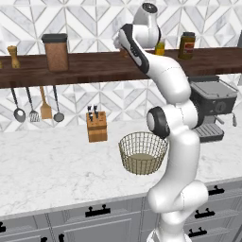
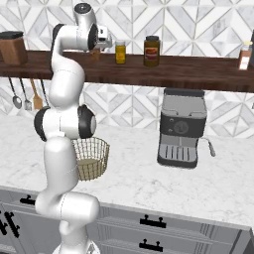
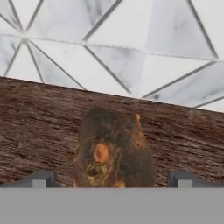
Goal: Open the cabinet, pick up the bread from the cabinet and place it in the basket. Then move the basket to the dining counter.
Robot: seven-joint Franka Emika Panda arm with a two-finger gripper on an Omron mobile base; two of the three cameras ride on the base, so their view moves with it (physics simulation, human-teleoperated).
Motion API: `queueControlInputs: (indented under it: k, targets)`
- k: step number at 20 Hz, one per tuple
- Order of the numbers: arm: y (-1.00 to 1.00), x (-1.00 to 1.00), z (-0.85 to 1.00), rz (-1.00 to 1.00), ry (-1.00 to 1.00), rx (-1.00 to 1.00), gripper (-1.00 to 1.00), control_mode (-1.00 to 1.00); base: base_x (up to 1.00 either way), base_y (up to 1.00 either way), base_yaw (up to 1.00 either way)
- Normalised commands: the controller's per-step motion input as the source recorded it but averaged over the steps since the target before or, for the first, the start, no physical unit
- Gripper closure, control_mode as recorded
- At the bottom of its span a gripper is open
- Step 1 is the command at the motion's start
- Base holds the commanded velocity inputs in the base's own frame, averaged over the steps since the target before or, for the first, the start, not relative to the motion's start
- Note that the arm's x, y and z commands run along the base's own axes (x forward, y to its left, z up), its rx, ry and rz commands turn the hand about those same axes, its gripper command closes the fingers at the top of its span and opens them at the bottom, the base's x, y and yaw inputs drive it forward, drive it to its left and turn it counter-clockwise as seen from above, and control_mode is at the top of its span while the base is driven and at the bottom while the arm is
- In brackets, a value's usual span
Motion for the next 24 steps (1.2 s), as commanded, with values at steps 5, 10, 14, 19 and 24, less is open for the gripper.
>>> queueControlInputs:
  k: [5,10,14,19,24]
  targets:
    - [0.10,0.10,-0.15,0.00,0.02,0.00,-1.00,-1.00,0.00,0.00,0.00]
    - [0.00,0.10,-0.29,0.00,0.00,-0.02,-1.00,-1.00,0.00,0.00,0.00]
    - [0.00,0.02,-0.03,0.00,0.00,0.00,-1.00,-1.00,0.00,0.00,0.00]
    - [0.00,-0.13,-0.04,0.00,0.00,0.00,1.00,-1.00,0.00,0.00,0.00]
    - [0.00,-0.89,0.00,-0.05,-0.17,0.01,1.00,-1.00,0.00,0.00,0.00]
